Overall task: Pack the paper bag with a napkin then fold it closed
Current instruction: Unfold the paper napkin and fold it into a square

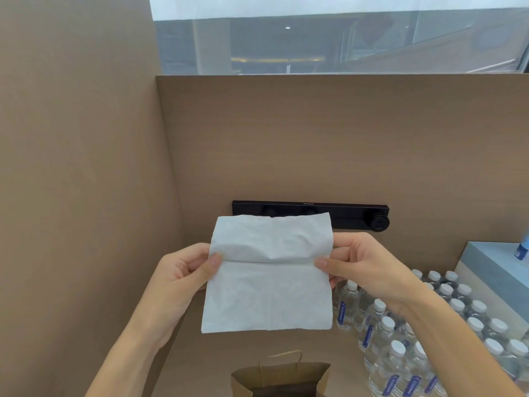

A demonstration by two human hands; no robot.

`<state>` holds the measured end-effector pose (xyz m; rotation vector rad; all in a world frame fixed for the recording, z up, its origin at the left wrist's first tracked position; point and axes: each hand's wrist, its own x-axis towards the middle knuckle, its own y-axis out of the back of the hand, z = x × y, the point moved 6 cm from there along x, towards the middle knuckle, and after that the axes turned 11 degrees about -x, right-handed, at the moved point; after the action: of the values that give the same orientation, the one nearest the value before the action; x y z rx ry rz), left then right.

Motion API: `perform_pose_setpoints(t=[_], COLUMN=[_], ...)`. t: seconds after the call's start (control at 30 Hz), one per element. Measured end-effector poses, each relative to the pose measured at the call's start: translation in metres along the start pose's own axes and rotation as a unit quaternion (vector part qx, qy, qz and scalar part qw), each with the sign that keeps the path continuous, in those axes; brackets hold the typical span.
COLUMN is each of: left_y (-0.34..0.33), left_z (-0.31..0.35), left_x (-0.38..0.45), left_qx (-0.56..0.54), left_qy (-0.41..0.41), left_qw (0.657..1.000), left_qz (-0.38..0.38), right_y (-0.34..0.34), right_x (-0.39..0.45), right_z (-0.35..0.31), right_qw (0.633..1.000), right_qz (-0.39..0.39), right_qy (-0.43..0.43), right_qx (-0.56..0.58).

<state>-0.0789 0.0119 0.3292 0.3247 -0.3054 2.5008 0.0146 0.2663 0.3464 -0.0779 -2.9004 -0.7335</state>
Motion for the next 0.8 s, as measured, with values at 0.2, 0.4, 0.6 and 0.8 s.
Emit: perform_pose_setpoints(t=[0.2, 0.4, 0.6, 0.8], left_y=[0.001, 0.004, 0.004, -0.015], left_z=[0.004, 0.006, 0.01, 0.027], left_x=[0.002, 0.002, 0.006, 0.024], left_qx=[-0.006, -0.007, 0.007, -0.011], left_qy=[-0.025, -0.038, -0.06, -0.057], left_qw=[1.0, 0.998, 0.996, 0.998], left_qz=[0.016, 0.046, 0.061, 0.01], right_y=[0.005, 0.007, 0.006, -0.003], right_x=[-0.001, -0.003, -0.003, -0.007], right_z=[-0.003, -0.005, -0.003, 0.002], right_qw=[0.999, 1.0, 0.999, 0.994], right_qz=[0.025, 0.016, -0.002, -0.067], right_qy=[0.003, 0.013, 0.039, 0.056], right_qx=[-0.046, -0.004, -0.006, 0.07])
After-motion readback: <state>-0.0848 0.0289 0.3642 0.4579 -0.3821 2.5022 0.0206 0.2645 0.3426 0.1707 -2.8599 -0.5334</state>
